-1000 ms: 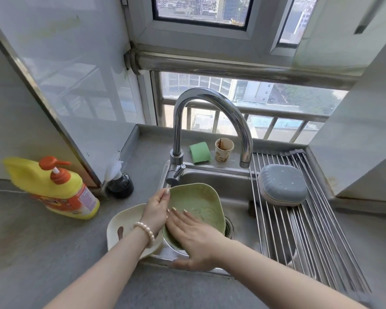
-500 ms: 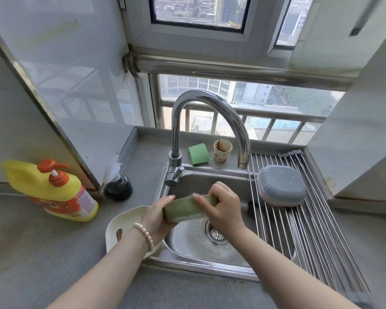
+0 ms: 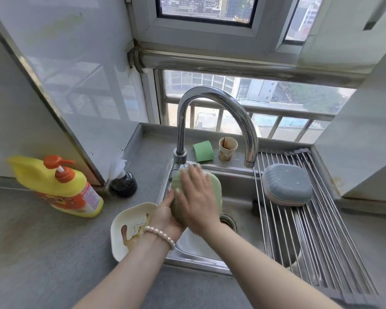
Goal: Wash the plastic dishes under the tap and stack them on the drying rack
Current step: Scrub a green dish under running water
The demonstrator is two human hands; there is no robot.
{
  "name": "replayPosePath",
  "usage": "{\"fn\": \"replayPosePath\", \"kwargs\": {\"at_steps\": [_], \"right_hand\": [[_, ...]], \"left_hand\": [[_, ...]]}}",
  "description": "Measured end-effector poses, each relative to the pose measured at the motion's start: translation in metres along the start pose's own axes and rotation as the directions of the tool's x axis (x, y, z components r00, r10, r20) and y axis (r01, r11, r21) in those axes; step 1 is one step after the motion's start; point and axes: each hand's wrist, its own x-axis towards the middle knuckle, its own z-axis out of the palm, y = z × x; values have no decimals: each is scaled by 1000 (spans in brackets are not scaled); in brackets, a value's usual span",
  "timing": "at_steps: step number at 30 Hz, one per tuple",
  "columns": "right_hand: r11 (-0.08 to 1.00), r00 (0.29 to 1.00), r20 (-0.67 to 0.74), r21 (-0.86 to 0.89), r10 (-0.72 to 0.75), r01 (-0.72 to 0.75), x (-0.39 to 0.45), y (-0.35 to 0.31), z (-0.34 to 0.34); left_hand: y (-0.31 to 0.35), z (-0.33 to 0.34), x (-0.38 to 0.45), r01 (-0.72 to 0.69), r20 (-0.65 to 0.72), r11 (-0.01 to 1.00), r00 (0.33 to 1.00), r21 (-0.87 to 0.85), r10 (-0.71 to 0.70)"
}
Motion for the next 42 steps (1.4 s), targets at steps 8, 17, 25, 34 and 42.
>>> {"fn": "replayPosePath", "kwargs": {"at_steps": [8, 17, 25, 34, 42], "right_hand": [[982, 983, 172, -164, -63, 92, -28, 62, -10], [875, 894, 174, -196, -414, 443, -37, 33, -7], [889, 916, -71, -280, -396, 362, -3, 14, -15], [790, 839, 130, 288, 528, -541, 35, 31, -53], [191, 400, 87, 773, 913, -605, -12, 19, -1]], "left_hand": [[4, -14, 5, 93, -101, 991, 991, 93, -83], [4, 7, 8, 25, -70, 993, 997, 112, -18], [-12, 12, 3, -111, -60, 937, 989, 332, 139], [2, 10, 11, -353, -153, 858, 889, 374, 432], [-16, 17, 15, -348, -372, 915, 837, 207, 402]]}}
